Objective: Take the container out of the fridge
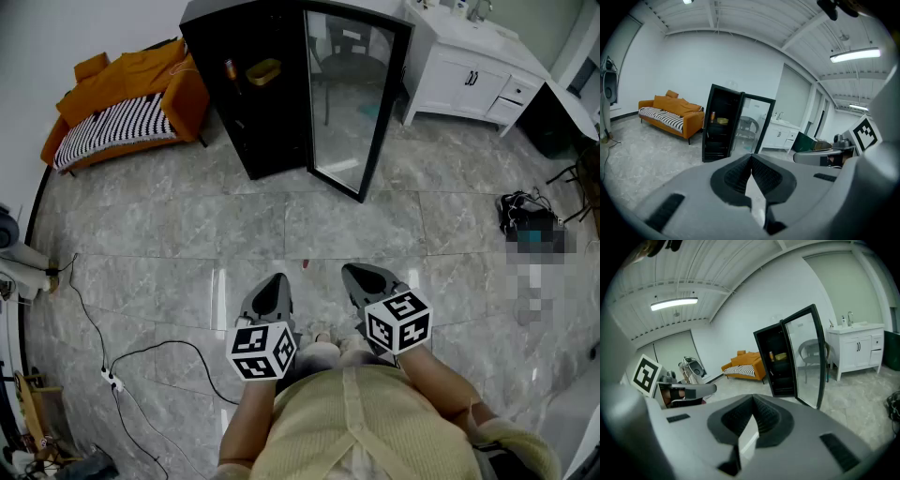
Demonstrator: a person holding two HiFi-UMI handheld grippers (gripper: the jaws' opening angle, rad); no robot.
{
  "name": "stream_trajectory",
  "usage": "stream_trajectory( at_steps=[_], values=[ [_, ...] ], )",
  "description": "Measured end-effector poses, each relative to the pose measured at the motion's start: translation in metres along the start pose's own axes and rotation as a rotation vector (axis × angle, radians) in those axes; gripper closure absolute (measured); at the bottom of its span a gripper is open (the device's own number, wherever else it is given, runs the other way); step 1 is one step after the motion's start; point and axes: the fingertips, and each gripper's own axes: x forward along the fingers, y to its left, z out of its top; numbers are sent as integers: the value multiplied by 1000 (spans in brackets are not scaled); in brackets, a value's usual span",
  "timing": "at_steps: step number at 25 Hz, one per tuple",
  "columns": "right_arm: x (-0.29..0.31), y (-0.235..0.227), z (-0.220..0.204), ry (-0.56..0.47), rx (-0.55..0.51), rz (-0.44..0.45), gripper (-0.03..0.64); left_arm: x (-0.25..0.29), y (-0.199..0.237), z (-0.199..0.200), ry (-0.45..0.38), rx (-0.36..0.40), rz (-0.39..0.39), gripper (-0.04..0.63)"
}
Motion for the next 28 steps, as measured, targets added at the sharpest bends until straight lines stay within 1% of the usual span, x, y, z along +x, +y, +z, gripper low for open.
stream_trajectory(
  at_steps=[5,9,15,24,28],
  values=[
    [2,2,1,3,-9,2,589,2,-3,1,-1,0,-5,572],
    [6,2,-3,13,-9,-5,589,2,1,-1,5,-4,-5,572],
    [15,7,3,1,-14,7,589,4,9,-2,7,-3,-8,572],
    [42,17,7,30,-22,4,589,13,35,1,14,-19,-20,572],
    [49,14,9,46,-23,-6,588,19,41,5,17,-17,-26,572]
  ],
)
